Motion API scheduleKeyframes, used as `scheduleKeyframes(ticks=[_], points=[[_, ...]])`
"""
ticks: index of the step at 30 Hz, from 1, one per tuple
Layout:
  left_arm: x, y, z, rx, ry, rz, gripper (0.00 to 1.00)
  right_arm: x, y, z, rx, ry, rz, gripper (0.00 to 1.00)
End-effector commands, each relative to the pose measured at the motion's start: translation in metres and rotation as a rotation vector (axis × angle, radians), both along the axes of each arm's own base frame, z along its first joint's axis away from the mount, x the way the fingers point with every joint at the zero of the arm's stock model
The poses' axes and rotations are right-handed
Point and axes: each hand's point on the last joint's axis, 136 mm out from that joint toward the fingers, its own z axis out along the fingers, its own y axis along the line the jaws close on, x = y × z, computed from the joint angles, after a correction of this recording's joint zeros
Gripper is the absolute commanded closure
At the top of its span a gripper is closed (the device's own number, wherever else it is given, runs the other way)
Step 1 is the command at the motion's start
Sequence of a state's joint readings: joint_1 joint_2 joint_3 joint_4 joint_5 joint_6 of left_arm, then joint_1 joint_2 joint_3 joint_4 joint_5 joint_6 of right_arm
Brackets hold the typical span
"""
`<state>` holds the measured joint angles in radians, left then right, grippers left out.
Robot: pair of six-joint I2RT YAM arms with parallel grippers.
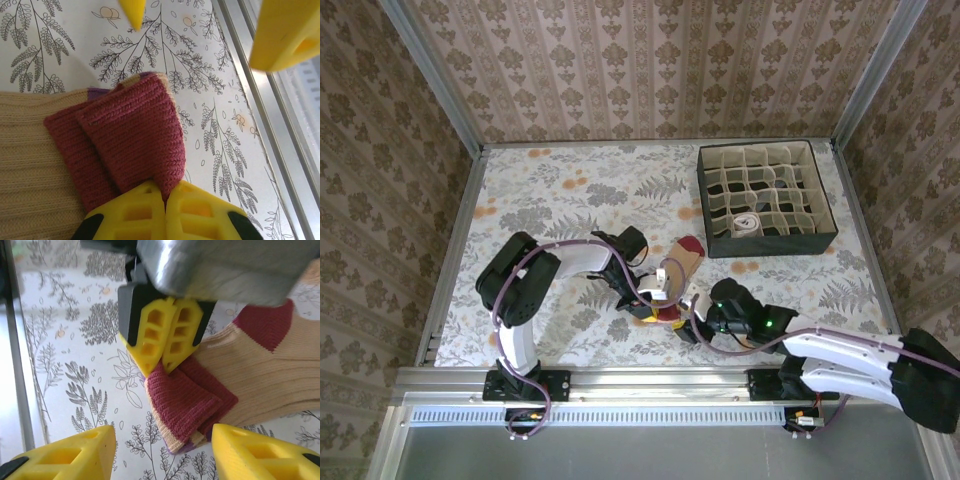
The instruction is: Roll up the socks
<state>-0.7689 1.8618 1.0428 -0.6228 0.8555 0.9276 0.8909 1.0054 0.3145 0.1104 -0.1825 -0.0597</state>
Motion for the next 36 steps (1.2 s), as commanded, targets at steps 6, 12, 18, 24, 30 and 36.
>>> scheduleKeyframes(ticks=[6,12,18,24,30,36], points=[[-0.004,0.003,0.011,-0.005,0.087,0.003,1.0,0.021,0.026,0.011,-0.024,-0.182,0.093,0.45],[-0.003,0.004,0.011,-0.009,0.094,0.003,1.0,0.017,0.039,-0.001,-0.049,-0.156,0.167,0.45],[-0.001,0.005,0.013,-0.02,0.104,0.018,1.0,0.011,0.044,-0.019,-0.04,-0.056,0.164,0.46],[0.001,0.005,0.012,-0.025,0.113,0.035,1.0,0.006,0.042,-0.029,0.008,0.0,0.114,0.46],[0.002,0.006,0.013,-0.033,0.117,0.043,1.0,0.005,0.041,-0.037,0.01,0.025,0.099,0.47],[0.001,0.008,0.015,-0.048,0.112,0.048,1.0,0.012,0.031,-0.032,0.052,-0.019,0.029,0.46]])
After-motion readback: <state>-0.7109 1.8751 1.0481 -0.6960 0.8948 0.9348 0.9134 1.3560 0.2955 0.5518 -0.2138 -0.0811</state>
